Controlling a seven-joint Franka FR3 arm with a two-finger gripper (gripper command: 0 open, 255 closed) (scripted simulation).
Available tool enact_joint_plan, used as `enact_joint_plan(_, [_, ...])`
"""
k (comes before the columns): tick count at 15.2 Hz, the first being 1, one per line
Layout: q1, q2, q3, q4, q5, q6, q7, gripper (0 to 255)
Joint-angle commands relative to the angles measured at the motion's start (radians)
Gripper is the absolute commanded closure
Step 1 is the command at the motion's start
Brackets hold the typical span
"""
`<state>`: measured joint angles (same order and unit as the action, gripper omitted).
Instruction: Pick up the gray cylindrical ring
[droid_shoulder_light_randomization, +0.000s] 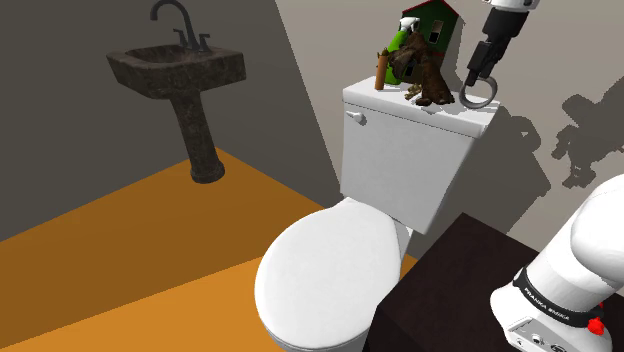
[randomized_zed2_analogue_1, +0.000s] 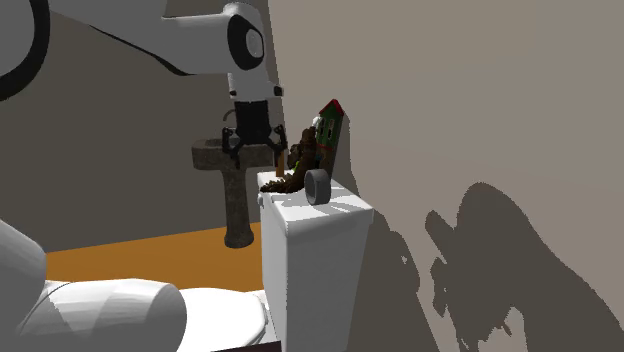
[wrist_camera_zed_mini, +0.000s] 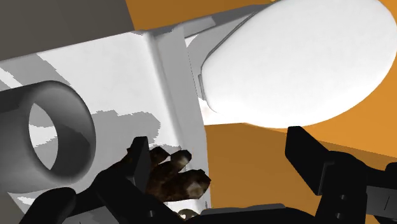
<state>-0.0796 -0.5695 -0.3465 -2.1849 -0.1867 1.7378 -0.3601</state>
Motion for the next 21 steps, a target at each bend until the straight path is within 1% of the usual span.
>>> enact_joint_plan(1, [-0.003,0.041,-0.047,0.038,-0.003,0.013,-0.054,0])
enact_joint_plan(6, [-0.001,0.171,-0.169,0.152,0.024,0.047,-0.194,0])
enact_joint_plan(9, [0.005,0.265,-0.246,0.236,0.064,0.060,-0.286,0])
enact_joint_plan(11, [0.007,0.337,-0.299,0.299,0.105,0.065,-0.353,0])
enact_joint_plan(12, [0.006,0.349,-0.307,0.309,0.113,0.065,-0.364,0])
enact_joint_plan(19, [0.001,0.345,-0.312,0.204,0.108,0.167,-0.365,0])
enact_joint_plan(21, [0.001,0.345,-0.312,0.204,0.108,0.167,-0.365,0])
